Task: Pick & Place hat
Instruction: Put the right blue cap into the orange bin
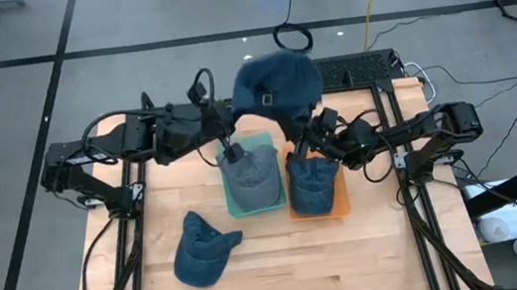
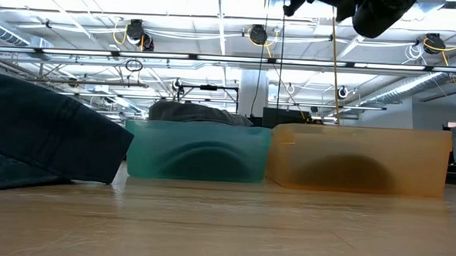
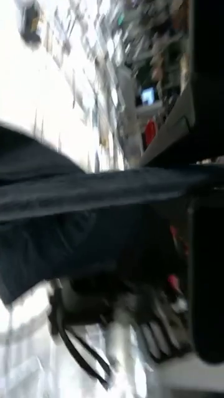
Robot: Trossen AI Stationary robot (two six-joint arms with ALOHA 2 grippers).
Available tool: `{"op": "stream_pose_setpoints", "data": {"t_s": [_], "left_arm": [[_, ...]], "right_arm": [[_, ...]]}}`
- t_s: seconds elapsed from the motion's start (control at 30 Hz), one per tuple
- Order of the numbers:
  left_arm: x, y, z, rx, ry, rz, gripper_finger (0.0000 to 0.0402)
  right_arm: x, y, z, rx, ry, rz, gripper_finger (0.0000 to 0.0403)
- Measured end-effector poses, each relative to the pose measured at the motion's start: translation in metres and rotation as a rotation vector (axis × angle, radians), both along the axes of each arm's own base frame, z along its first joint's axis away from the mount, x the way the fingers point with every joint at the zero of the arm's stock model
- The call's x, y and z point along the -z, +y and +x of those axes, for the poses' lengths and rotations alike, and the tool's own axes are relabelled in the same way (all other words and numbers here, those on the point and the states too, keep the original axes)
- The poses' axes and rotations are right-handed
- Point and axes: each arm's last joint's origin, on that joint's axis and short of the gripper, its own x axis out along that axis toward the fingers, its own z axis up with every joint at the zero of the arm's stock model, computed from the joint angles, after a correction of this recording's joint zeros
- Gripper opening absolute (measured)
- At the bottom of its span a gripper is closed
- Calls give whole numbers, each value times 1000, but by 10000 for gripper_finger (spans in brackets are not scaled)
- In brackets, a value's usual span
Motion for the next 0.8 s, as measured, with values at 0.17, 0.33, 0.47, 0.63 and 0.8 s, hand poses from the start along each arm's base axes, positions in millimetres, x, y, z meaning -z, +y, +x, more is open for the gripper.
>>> {"op": "stream_pose_setpoints", "data": {"t_s": [0.17, 0.33, 0.47, 0.63, 0.8], "left_arm": [[0, -2, -15, 34, 57, -32, 9], [-3, -4, -39, 100, 96, -136, 9], [-5, -5, -58, 154, 124, -236, 9], [1, -8, -70, 229, 202, -376, 9], [7, -12, -75, 296, 278, -512, 9]], "right_arm": [[11, 8, -2, -116, 95, -246, 110], [27, 19, -14, -195, 253, -440, 179], [42, 26, -25, -170, 373, -547, 217], [52, 36, -39, -126, 442, -700, 246], [54, 44, -50, 56, 525, -834, 261]]}}
